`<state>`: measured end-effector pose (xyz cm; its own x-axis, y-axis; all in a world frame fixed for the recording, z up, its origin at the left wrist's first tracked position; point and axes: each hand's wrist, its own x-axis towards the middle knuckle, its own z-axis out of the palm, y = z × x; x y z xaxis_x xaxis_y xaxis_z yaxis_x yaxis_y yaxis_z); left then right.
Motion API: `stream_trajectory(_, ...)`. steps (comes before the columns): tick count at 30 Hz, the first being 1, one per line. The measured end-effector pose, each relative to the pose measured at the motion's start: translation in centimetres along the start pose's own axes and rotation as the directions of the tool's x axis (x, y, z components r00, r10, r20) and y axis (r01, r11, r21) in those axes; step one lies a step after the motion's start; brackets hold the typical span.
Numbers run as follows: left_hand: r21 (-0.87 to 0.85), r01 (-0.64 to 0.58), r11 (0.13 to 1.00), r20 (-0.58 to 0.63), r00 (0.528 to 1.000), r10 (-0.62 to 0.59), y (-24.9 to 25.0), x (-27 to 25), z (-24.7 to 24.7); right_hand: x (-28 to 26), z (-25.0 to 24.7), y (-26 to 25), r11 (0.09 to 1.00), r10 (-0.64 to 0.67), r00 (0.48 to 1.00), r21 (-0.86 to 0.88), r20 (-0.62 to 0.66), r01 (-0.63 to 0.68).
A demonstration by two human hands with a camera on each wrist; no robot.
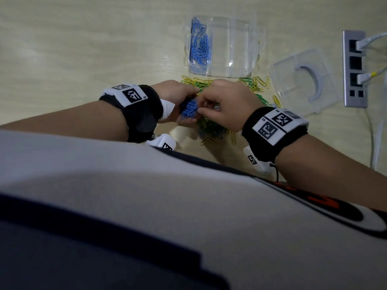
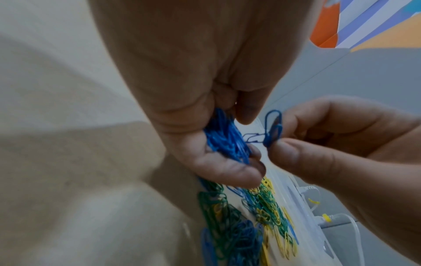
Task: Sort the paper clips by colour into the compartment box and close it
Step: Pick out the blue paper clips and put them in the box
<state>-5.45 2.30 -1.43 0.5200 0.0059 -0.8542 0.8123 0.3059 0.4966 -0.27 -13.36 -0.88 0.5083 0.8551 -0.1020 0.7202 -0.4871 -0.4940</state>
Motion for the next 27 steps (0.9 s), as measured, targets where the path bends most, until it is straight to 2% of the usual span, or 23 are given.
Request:
stream_trajectory(1,-0.007,-0.020,1.000,-0.027,0.999,0.019,0.1,0.1,-0.2,0.0,0.0,-0.1,1.000,-0.012,1.000,-0.016,0.014,0.012)
stream_trajectory(3,-0.017,0.006,1.000,0.021,1.000,-0.006,0.2,0.0,0.1,0.2,0.0,-0.1,1.000,0.011,1.000,0.002,-0.018,-0.010)
stream_trajectory(5,0.070,-0.008,0.998,0.058,0.998,0.004,-0.1,-0.3,0.5,0.3,-0.1,0.4,0.994,0.106,0.991,0.039,-0.078,-0.103)
stream_trajectory(6,0.100,0.002,0.995,0.074,0.997,-0.009,-0.1,-0.1,0.4,0.3,-0.1,0.8,0.988,0.155,0.985,0.005,-0.077,-0.155)
stream_trajectory(8,0.130,-0.006,0.991,0.082,0.997,-0.005,-0.1,0.0,0.2,0.1,0.0,1.5,0.953,0.231,0.973,-0.201,0.003,-0.225)
stream_trajectory(10,0.132,-0.006,0.991,0.084,0.996,-0.005,-0.1,0.1,-0.1,-0.2,0.3,2.0,0.905,0.271,0.959,-0.362,0.083,-0.224)
stream_trajectory(16,0.133,0.002,0.991,0.050,0.999,-0.009,0.1,0.0,-0.7,0.3,1.0,1.6,0.861,0.262,0.959,-0.473,0.104,-0.184)
stream_trajectory(18,0.127,0.018,0.992,0.039,0.999,-0.023,0.1,0.0,-0.7,0.3,0.7,1.3,0.886,0.251,0.965,-0.419,0.077,-0.197)
stream_trajectory(20,0.094,0.026,0.995,0.039,0.999,-0.030,0.0,0.0,-0.6,0.4,0.3,0.7,0.938,0.234,0.972,-0.270,0.029,-0.217)
stream_trajectory(22,0.093,-0.001,0.996,0.036,0.999,-0.003,-0.1,-0.1,-0.5,0.7,0.0,-0.3,0.978,0.178,0.984,-0.118,0.024,-0.174)
stream_trajectory(24,0.139,-0.038,0.990,0.010,0.999,0.037,0.1,-0.3,-0.2,1.1,0.0,-1.1,0.989,0.129,0.990,-0.079,0.056,-0.124)
stream_trajectory(27,0.073,-0.016,0.997,0.059,0.998,0.012,0.1,-0.3,-0.2,1.5,0.3,-0.6,0.982,0.179,0.984,-0.057,-0.005,-0.179)
